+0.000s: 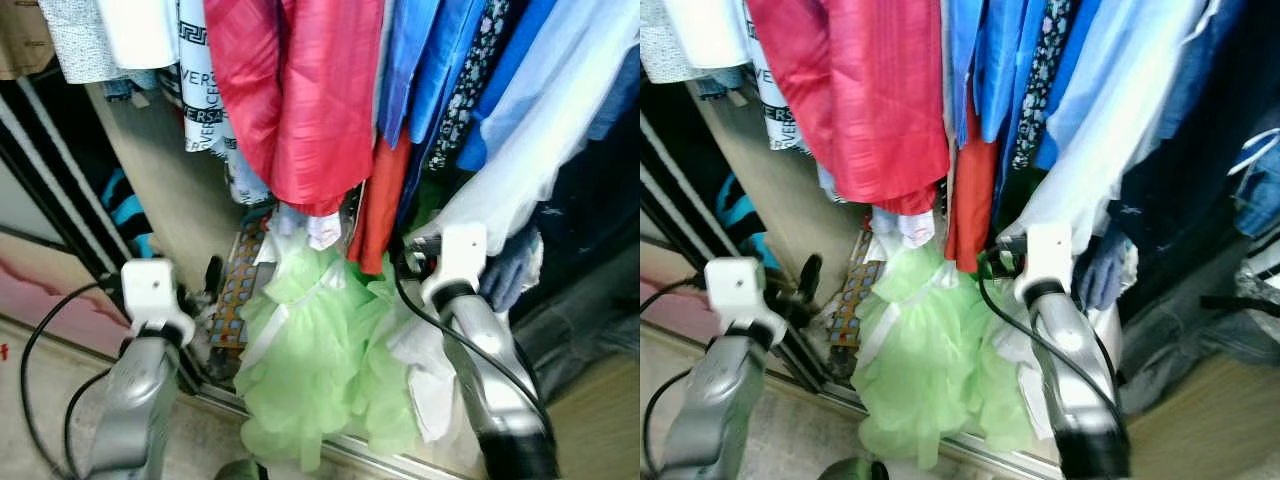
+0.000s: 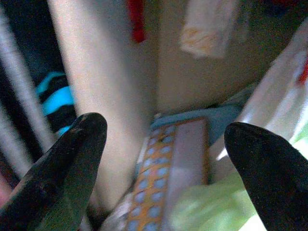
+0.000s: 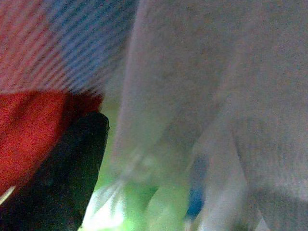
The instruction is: Clean up the room
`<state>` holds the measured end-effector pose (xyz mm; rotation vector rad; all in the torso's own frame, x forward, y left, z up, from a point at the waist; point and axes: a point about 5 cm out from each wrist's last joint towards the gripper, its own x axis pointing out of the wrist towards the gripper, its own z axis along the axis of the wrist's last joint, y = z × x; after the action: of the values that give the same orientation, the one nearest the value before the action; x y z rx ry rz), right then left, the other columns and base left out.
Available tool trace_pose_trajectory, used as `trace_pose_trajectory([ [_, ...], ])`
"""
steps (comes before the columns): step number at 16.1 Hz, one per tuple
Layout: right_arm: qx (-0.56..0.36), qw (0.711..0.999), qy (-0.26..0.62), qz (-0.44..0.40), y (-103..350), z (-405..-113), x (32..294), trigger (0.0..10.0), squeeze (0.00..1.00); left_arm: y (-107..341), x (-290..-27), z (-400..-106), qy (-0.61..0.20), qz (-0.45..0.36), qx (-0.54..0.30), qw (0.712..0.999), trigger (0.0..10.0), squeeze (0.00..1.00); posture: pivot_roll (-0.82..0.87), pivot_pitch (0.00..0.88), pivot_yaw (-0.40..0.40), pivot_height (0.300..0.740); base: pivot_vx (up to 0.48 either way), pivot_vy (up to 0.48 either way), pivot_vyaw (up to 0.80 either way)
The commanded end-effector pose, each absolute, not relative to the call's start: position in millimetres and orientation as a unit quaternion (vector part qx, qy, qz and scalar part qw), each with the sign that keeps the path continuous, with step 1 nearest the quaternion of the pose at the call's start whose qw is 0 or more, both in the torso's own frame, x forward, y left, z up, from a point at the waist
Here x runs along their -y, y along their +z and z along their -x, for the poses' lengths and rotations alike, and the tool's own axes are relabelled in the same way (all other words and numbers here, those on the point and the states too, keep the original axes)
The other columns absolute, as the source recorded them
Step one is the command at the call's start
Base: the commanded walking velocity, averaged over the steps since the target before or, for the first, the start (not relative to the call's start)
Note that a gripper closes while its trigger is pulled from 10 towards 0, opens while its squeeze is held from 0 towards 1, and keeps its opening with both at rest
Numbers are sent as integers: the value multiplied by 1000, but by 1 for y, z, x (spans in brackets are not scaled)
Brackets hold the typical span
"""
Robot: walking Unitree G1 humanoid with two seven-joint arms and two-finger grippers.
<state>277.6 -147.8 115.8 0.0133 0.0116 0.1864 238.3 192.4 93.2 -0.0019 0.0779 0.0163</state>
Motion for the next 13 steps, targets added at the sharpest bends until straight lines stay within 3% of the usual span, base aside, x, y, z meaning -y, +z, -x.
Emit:
trace_pose_trajectory([
  [1,-5,995,97,-26,119,-269,156,10000,0,99,-201,-234,21,-13,-32,999,10000,0,-67,0,32,740,0,0,0],
  [4,-14,995,96,-5,110,-235,167,10000,0,95,-211,-217,51,-30,-43,997,10000,0,-73,0,27,740,0,0,0],
  [6,-28,995,100,9,109,-223,169,10000,0,88,-203,-206,36,-39,-57,997,10000,0,-78,0,26,740,0,0,0],
  [9,-12,994,111,20,114,-232,164,10000,0,89,-203,-212,39,-28,-55,997,10000,0,-80,0,28,740,0,0,0],
  [13,-16,990,134,31,111,-239,159,10000,0,93,-198,-221,32,-23,-47,998,10000,0,-77,0,25,740,0,0,792],
])
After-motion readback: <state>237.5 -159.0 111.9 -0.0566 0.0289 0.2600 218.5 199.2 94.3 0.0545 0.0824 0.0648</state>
